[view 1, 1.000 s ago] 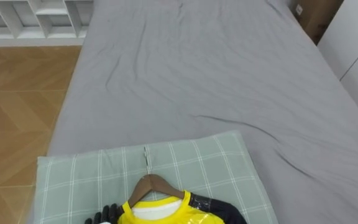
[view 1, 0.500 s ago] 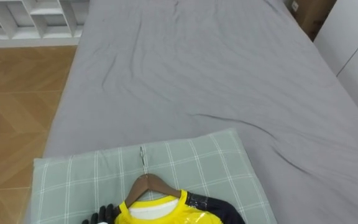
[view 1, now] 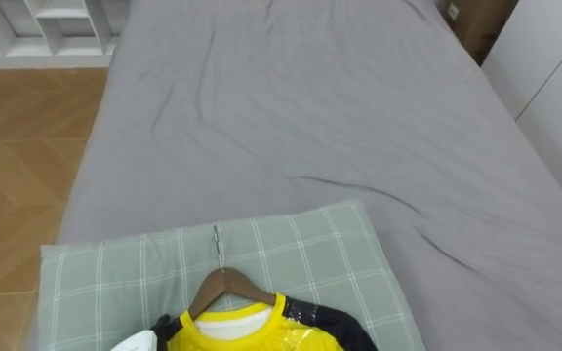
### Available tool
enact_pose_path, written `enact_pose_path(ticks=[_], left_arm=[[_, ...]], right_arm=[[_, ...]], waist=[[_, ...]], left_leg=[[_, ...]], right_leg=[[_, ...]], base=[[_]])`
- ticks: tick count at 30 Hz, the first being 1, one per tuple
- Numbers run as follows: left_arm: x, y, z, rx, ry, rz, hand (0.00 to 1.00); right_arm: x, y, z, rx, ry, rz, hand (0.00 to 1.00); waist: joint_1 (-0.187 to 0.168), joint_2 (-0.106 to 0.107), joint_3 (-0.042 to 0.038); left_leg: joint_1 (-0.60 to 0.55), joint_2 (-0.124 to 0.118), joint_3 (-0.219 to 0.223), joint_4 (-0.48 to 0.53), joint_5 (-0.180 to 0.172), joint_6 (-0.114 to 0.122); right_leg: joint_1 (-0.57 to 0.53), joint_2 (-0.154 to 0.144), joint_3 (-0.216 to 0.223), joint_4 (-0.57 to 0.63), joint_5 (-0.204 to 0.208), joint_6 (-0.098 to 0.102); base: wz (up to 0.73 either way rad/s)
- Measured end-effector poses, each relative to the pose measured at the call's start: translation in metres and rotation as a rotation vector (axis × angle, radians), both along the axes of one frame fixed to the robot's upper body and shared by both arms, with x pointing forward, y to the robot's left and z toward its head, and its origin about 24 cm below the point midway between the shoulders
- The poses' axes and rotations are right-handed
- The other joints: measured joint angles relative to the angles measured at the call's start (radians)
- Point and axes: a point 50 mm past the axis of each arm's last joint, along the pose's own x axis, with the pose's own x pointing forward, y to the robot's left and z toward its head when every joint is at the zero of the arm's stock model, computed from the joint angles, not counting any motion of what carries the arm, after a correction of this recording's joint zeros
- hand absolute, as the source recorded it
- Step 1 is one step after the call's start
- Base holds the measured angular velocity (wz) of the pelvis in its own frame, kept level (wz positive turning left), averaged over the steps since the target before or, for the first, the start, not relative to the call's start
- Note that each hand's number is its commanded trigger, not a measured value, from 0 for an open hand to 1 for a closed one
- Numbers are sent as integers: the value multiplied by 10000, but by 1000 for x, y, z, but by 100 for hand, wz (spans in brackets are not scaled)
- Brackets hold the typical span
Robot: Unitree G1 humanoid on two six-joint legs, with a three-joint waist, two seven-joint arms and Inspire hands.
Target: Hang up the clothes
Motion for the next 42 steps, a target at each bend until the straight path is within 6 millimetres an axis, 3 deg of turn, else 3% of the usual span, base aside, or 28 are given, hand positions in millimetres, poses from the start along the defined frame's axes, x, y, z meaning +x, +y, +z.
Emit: enact_pose_path(ticks=[3,7,22,30,42], left_arm=[[4,5,3,185,-53,153,100],[4,6,2,213,18,256,100],[0,5,0,-157,83,603,100],[0,4,-1,-319,38,631,100],[-8,4,-4,-582,140,863,100]], right_arm=[[-1,1,0,26,32,1,0],[-1,2,-1,44,20,4,0],[0,2,0,18,0,-38,0],[1,0,0,-215,-33,-220,0],[0,-1,0,-237,-22,-249,0]], waist=[[-16,-38,-66],[-44,-53,-74],[-32,-29,-60],[-10,92,-4],[-36,213,-18]], left_leg=[[25,15,104,0,0,0],[24,14,133,-7,-1,1],[39,15,163,-25,-1,1],[87,16,163,-37,-3,0],[338,17,163,-136,-3,0]], right_leg=[[0,4,67,-14,63,-8],[0,1,72,-32,66,-6],[-8,-1,151,-35,61,-1],[-6,20,143,-21,62,-1],[200,1,-5,-52,58,-3]], base=[[-11],[-1],[0],[0],[0]])
